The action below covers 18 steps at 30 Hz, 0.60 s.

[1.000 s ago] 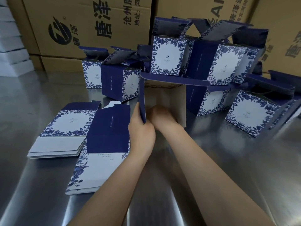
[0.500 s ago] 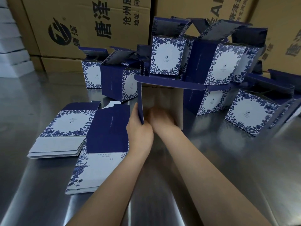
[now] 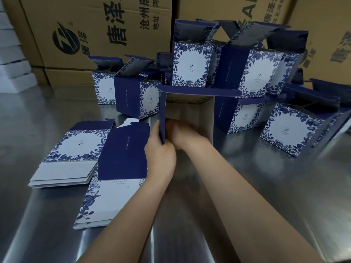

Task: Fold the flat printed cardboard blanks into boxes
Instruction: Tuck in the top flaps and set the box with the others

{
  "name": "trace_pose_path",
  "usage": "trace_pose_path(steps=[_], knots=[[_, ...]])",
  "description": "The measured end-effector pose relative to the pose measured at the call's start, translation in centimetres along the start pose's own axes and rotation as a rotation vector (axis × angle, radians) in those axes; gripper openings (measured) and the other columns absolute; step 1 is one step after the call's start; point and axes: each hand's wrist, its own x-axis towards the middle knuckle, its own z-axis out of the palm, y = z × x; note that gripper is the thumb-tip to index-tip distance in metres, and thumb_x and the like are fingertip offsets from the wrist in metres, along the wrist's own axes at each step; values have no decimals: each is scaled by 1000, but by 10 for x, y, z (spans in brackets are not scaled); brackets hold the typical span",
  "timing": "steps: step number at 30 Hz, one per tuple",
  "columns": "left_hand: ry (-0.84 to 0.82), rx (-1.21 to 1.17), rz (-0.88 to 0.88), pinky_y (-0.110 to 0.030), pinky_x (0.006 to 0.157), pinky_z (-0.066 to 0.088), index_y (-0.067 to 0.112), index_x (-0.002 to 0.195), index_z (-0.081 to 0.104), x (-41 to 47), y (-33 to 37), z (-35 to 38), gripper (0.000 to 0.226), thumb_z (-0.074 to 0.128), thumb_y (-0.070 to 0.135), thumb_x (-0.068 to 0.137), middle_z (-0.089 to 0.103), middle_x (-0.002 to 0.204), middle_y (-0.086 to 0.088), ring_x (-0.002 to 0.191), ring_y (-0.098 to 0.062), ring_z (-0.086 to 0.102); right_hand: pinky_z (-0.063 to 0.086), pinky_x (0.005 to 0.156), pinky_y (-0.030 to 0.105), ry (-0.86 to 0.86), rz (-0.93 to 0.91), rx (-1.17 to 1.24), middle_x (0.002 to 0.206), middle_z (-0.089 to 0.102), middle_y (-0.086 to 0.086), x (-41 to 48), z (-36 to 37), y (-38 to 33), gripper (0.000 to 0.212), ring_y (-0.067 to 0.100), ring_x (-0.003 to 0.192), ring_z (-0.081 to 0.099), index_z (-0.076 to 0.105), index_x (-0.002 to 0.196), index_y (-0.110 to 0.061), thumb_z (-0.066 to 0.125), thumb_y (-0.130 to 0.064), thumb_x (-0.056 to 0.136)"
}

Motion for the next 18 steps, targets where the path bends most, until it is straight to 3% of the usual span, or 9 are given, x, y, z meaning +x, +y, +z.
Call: trace_pose_path(steps=[2, 6, 10, 13, 18], knots=[[0, 0, -2, -19, 88, 38, 22, 145, 48, 1, -1, 0, 61, 38, -4, 91, 62, 130, -2, 119, -18, 55, 41, 102, 45, -26, -3, -42, 124, 59, 9, 3, 0, 0, 30, 31, 114, 56, 53, 126, -16, 48, -31, 100], [9, 1, -1, -23, 83, 40, 22, 139, 55, 3, -2, -2, 61, 37, -6, 88, 66, 116, 0, 110, -21, 58, 39, 95, 41, -46, 15, -49, 132, 55, 8, 7, 2, 1, 41, 33, 119, 53, 43, 136, -18, 47, -36, 99], [17, 13, -7, -31, 92, 46, 19, 141, 53, 2, -1, -2, 59, 37, -5, 89, 66, 123, -5, 115, -25, 57, 35, 94, 42, 54, -30, -54, 129, 57, 6, 8, 4, 1, 36, 31, 118, 54, 50, 129, -20, 49, -35, 97], [26, 8, 1, -28, 92, 45, 21, 142, 51, 1, 0, -2, 59, 37, -4, 90, 65, 125, -3, 116, -22, 57, 31, 92, 44, 116, -34, -78, 127, 56, 4, 9, 7, 1, 31, 31, 119, 53, 52, 125, -21, 50, -34, 97], [13, 30, 9, -24, 88, 39, 25, 144, 49, 3, 0, -1, 62, 37, -5, 91, 64, 126, 2, 116, -19, 55, 31, 86, 42, 19, 41, -94, 131, 57, 5, 13, 3, 1, 41, 32, 122, 52, 48, 131, -24, 43, -43, 96]])
